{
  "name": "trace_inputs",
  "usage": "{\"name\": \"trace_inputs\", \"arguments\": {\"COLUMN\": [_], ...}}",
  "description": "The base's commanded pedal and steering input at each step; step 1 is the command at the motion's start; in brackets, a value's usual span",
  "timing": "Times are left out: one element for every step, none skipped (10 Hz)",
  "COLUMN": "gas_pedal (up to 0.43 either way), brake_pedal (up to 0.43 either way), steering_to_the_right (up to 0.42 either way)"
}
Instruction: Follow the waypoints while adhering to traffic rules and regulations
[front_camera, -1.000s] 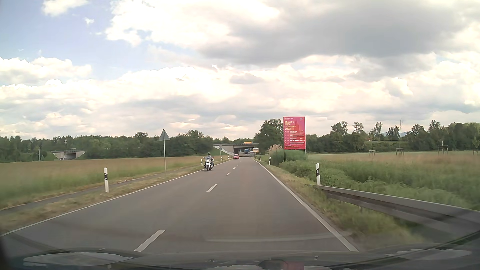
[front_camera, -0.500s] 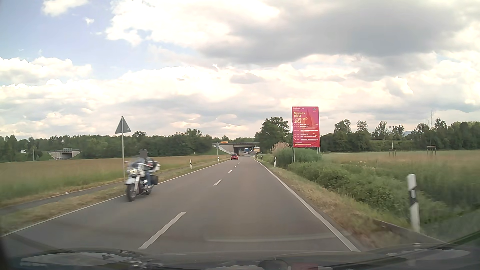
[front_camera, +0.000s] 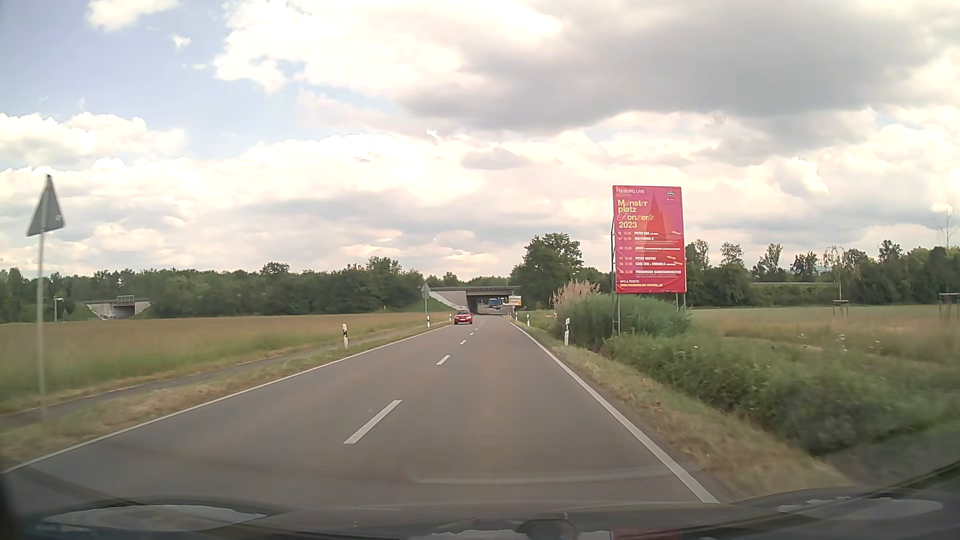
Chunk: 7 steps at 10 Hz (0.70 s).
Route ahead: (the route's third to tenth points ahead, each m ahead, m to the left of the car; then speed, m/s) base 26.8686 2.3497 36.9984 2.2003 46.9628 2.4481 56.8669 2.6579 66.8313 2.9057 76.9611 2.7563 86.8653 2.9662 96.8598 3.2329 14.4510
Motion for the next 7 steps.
{"name": "trace_inputs", "arguments": {"gas_pedal": [0.118, 0.118, 0.118, 0.118, 0.118, 0.118, 0.118], "brake_pedal": [0.000, 0.000, 0.000, 0.000, 0.000, 0.000, 0.000], "steering_to_the_right": [-0.002, -0.002, -0.002, -0.002, -0.002, -0.002, -0.002]}}
